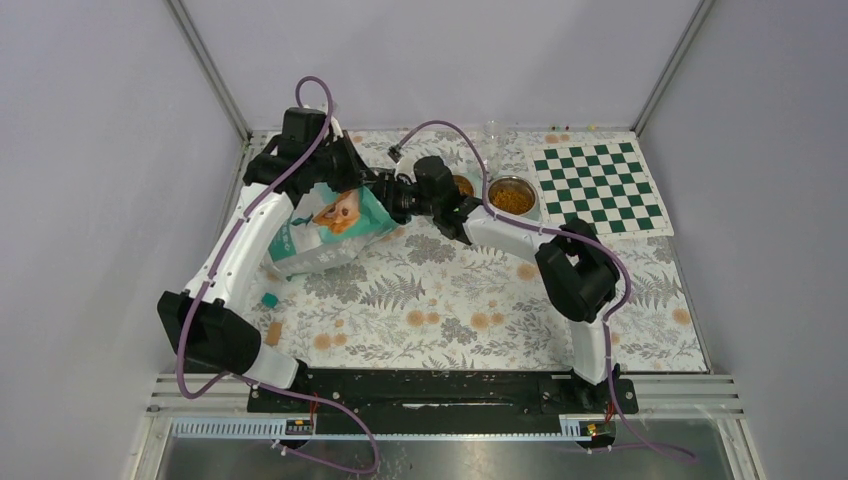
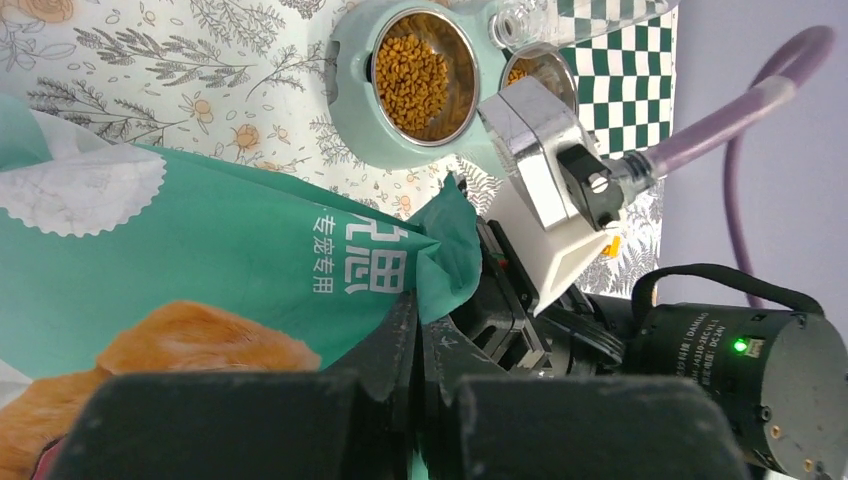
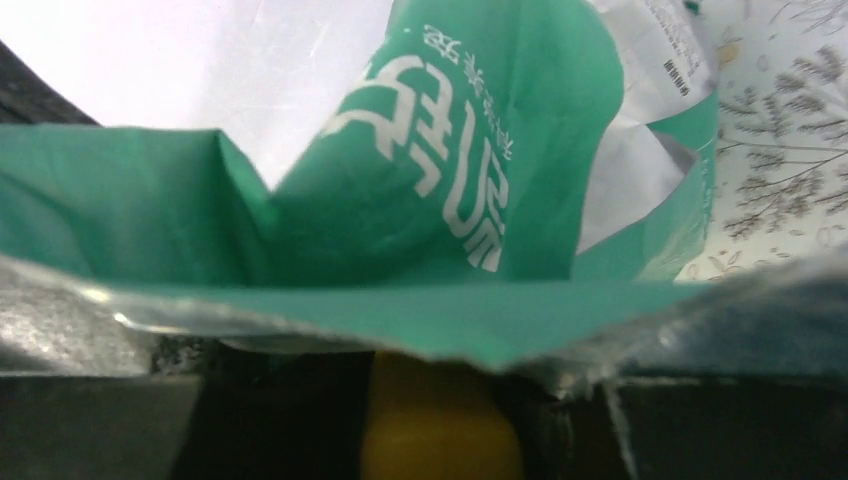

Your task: Serve the pet food

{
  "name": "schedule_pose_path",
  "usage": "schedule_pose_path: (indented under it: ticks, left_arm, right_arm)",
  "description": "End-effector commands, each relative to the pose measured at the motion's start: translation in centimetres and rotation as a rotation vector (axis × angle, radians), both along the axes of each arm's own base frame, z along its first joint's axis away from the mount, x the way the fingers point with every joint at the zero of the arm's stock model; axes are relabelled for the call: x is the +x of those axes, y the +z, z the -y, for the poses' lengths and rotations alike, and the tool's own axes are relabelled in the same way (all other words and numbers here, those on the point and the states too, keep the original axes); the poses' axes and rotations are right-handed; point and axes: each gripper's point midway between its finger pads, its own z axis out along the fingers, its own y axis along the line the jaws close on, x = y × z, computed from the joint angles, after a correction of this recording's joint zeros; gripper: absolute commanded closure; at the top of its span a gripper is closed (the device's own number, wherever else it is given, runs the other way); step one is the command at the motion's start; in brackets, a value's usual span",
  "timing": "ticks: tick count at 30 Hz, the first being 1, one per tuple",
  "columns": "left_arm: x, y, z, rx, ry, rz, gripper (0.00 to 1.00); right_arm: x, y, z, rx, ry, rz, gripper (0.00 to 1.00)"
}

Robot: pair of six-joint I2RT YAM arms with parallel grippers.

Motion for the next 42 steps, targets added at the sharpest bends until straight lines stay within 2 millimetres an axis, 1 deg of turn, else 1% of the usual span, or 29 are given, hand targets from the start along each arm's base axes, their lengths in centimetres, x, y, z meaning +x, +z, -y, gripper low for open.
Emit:
schedule_pose_path:
  ticks: [1, 3, 6, 8, 9, 12, 17, 20, 24, 29, 35, 42]
  left_arm:
    - [1.0, 9.2, 3.3, -0.187, -0.092, 0.268, 1.00]
    - [0.9, 9.1, 3.0, -0.175, -0.085, 0.271, 1.00]
    - [0.8, 8.8, 2.5, -0.143, -0.070, 0.271, 1.00]
    - [0.7, 8.7, 2.1, -0.124, -0.058, 0.276, 1.00]
    - [0.8, 8.6, 1.9, -0.115, -0.051, 0.277, 1.00]
    - [0.8, 8.4, 1.4, -0.088, -0.034, 0.282, 1.00]
    - [1.0, 7.9, 0.6, -0.048, -0.010, 0.284, 1.00]
    - [1.0, 7.9, 0.3, -0.039, -0.003, 0.287, 1.00]
    - [1.0, 8.0, -0.1, -0.029, 0.007, 0.292, 1.00]
    - [0.7, 8.7, -0.7, -0.024, 0.017, 0.311, 1.00]
    - [0.5, 9.3, -1.3, -0.020, 0.029, 0.328, 1.00]
    - [0.2, 10.4, -2.2, -0.021, 0.046, 0.354, 1.00]
  right_arm:
    - [-6.7, -0.8, -1.2, 0.113, 0.238, -0.268, 1.00]
    - [-5.7, 0.6, -0.5, 0.174, 0.211, -0.291, 1.00]
    - [-3.9, 3.4, 1.0, 0.285, 0.155, -0.309, 1.00]
    - [-3.0, 4.7, 2.2, 0.321, 0.110, -0.315, 1.00]
    - [-2.8, 5.5, 2.8, 0.331, 0.091, -0.307, 1.00]
    - [-1.9, 6.8, 4.7, 0.333, 0.003, -0.275, 1.00]
    - [-1.3, 9.4, 7.9, 0.314, -0.124, -0.206, 1.00]
    - [-1.1, 10.1, 9.1, 0.294, -0.173, -0.181, 1.00]
    - [-1.1, 10.7, 10.6, 0.310, -0.209, -0.189, 1.00]
    - [-0.9, 11.5, 12.8, 0.334, -0.258, -0.175, 1.00]
    - [-0.4, 12.1, 15.4, 0.364, -0.320, -0.164, 1.00]
    - [0.0, 12.9, 17.6, 0.407, -0.362, -0.149, 1.00]
